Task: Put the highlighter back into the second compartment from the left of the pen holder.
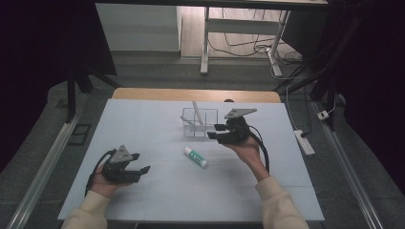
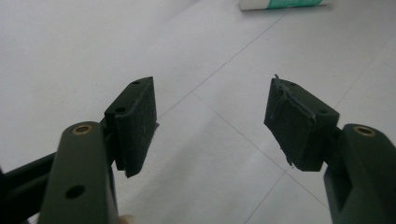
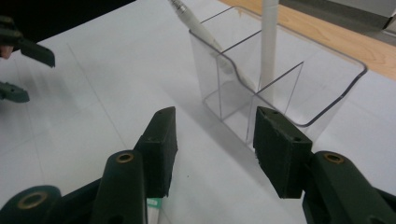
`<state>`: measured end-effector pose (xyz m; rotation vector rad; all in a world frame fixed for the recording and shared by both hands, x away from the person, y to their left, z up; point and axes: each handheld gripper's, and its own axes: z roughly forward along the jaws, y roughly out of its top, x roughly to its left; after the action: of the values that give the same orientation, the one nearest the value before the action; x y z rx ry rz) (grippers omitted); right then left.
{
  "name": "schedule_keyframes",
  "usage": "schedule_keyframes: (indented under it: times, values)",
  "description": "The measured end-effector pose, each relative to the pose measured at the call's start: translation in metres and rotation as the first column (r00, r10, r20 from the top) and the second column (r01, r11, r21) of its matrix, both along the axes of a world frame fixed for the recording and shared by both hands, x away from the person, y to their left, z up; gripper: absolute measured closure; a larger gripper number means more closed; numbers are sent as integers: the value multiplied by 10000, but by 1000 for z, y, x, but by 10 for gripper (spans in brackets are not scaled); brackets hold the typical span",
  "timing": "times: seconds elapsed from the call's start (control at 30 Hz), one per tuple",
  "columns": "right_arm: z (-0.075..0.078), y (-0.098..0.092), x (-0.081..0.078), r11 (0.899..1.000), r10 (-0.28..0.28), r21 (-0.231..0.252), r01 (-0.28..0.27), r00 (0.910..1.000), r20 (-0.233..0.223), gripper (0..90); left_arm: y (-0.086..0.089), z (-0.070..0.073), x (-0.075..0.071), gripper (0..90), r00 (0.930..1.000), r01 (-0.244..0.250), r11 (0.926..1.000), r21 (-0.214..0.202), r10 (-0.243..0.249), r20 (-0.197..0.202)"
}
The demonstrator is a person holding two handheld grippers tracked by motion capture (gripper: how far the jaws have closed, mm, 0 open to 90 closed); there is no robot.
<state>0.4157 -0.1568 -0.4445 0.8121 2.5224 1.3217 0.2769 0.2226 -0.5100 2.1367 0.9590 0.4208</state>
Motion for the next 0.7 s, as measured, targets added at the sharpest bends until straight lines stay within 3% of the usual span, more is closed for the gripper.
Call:
schedule_keyframes:
  times: [0.7]
  values:
    - [-6, 21, -9, 9930, 830, -802, -872, 9951, -538, 460, 1, 0, 0, 343, 10000, -21, 10000, -17, 21, -1]
